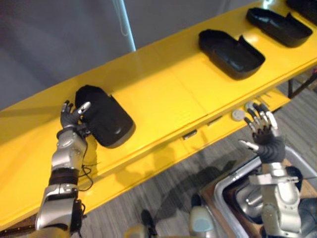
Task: Walk over and take plastic housings, then place them on the shelf
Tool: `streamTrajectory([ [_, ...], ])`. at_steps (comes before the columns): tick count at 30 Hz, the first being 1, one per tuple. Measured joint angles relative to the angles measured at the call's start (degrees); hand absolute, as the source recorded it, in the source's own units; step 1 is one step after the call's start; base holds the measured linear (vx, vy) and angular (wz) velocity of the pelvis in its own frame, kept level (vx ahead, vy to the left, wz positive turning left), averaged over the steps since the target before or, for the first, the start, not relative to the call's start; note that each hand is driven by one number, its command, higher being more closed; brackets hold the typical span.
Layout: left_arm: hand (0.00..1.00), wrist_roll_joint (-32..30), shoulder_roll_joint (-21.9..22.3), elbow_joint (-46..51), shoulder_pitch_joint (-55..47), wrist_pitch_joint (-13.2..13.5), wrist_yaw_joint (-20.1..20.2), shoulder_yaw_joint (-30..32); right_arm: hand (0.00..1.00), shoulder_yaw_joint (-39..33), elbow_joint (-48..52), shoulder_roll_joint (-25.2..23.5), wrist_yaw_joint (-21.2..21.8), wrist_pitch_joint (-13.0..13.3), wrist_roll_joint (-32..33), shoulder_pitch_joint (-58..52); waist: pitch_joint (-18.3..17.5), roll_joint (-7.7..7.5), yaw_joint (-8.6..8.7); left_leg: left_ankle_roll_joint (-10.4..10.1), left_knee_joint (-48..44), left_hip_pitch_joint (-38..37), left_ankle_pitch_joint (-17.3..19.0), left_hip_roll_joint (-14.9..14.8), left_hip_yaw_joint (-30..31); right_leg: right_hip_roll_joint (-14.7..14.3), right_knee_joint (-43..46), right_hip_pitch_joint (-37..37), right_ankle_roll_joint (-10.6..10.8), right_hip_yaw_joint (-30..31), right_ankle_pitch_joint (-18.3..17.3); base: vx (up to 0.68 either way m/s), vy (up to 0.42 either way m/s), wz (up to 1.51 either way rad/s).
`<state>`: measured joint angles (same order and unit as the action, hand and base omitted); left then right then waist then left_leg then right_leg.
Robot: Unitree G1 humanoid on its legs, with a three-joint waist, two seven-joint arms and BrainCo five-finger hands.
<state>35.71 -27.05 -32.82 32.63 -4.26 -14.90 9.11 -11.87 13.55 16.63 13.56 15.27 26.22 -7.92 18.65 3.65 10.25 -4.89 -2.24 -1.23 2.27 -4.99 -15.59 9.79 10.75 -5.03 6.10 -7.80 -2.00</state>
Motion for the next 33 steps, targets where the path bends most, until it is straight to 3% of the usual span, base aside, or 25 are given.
streamTrajectory([
  [7, 0.00, 4.89, -0.08, 0.01, 2.18, 2.44, 0.80, -2.75, 0.00, 1.22, 0.01, 0.24, -0.61, 0.27, 0.09, 1.50, 0.65, -0.18, -0.14, -0.11, -0.27, 1.29, -0.20, 0.11, 0.58, 0.16, 0.67, -1.24, 0.10, 0.07, -0.11, -0.01, -0.005, 0.05],
  [12, 0.00, 6.28, -0.11, 1.33, 5.72, 2.91, 1.53, -4.29, 0.00, 7.69, 3.44, 1.38, 8.07, 0.53, 4.85, 5.25, 3.13, -0.83, -0.31, -0.09, -0.57, 1.60, -0.21, 0.20, 0.83, 0.26, 0.69, -1.25, 0.11, -0.07, -0.10, 0.00, -0.001, 0.01],
  [15, 0.00, 6.78, -0.07, 2.95, 6.84, 3.17, 1.69, -6.05, 0.00, 13.81, 4.53, 1.45, 10.38, -1.06, 6.60, 8.51, 3.76, -1.04, -0.71, -0.08, -1.22, 2.73, -0.21, 0.22, 1.33, 0.41, 0.70, -1.70, 0.12, -0.57, -0.09, 0.00, -0.004, 0.09],
  [19, 0.00, 7.24, 0.40, 5.75, 7.78, 4.56, 2.51, -8.27, 0.00, 19.21, 3.92, 1.48, 10.36, -4.06, 6.75, 11.70, 5.36, -0.81, -1.84, 0.12, -1.89, 3.65, -0.34, 0.67, 2.85, 1.02, 0.92, -1.94, 0.14, -2.01, -0.08, 0.00, -0.003, 0.20],
  [25, 0.00, 7.24, 1.38, 9.83, 7.76, 4.65, 2.48, -12.54, 0.00, 27.12, 2.64, 0.91, 7.66, -4.41, 6.66, 13.92, 5.44, -0.70, -2.89, 0.35, -2.42, 5.34, -0.58, 0.79, 5.73, 1.24, 0.92, -1.84, 0.11, -3.80, -0.11, 0.00, 0.001, 0.20],
  [33, 0.00, 8.93, 3.74, 11.51, 7.75, 5.48, 2.21, -14.16, 0.00, 30.03, 0.79, -0.02, 2.80, -4.99, 6.46, 14.88, 5.46, -0.72, -3.25, 0.52, -2.40, 6.36, -1.04, 1.12, 6.98, 1.60, 0.90, -1.90, 0.08, -5.07, -0.19, -0.01, 0.002, 0.09],
])
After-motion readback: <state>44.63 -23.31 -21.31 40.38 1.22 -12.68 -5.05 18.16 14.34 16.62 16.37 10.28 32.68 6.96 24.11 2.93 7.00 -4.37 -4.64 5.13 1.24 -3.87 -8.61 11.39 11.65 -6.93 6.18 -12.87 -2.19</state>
